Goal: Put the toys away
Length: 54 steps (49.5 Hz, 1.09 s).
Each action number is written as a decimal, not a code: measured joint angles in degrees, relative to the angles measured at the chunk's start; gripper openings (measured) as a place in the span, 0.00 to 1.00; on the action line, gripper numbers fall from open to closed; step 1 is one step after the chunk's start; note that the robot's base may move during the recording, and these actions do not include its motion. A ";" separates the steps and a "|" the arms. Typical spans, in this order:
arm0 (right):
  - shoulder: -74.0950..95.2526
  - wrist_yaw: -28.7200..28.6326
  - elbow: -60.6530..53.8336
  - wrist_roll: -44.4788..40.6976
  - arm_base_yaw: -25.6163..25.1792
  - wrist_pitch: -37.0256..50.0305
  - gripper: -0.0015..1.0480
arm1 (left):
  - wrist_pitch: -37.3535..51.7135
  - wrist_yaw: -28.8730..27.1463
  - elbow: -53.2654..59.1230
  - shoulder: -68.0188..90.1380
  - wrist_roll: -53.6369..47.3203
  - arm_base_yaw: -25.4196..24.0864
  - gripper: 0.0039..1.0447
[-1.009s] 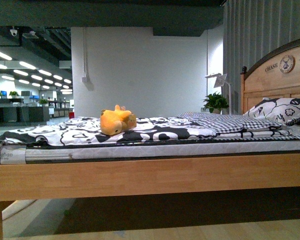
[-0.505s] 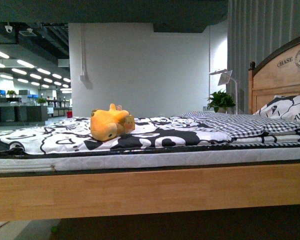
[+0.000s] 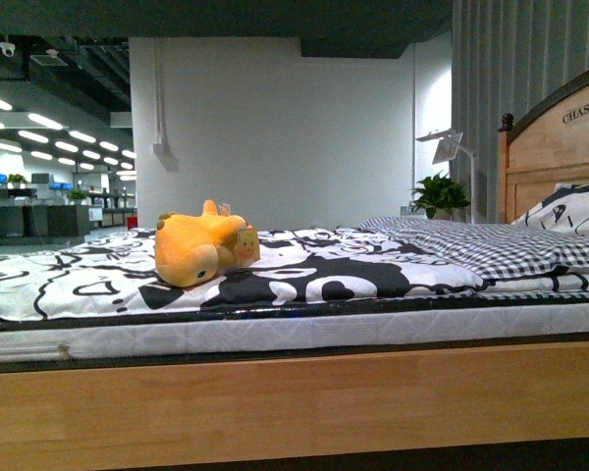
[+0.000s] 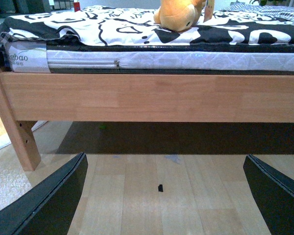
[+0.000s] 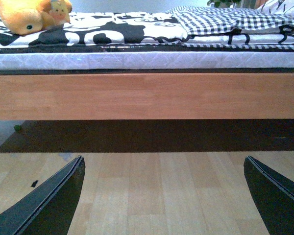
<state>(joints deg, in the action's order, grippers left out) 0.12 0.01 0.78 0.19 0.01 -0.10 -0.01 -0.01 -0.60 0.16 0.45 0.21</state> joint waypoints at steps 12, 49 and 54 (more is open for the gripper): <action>0.02 0.04 0.00 0.00 0.02 0.00 0.94 | 0.00 0.04 0.00 0.00 -0.02 0.00 0.94; 0.04 -0.20 0.00 0.00 0.02 0.00 0.94 | -0.02 -0.02 0.00 0.00 -0.02 0.00 0.94; 0.02 -0.15 0.00 0.00 0.02 0.00 0.94 | -0.02 -0.02 0.00 0.00 -0.02 0.00 0.94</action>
<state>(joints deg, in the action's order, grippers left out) 0.14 -0.14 0.78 0.19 0.03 -0.10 -0.03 -0.03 -0.60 0.16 0.43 0.21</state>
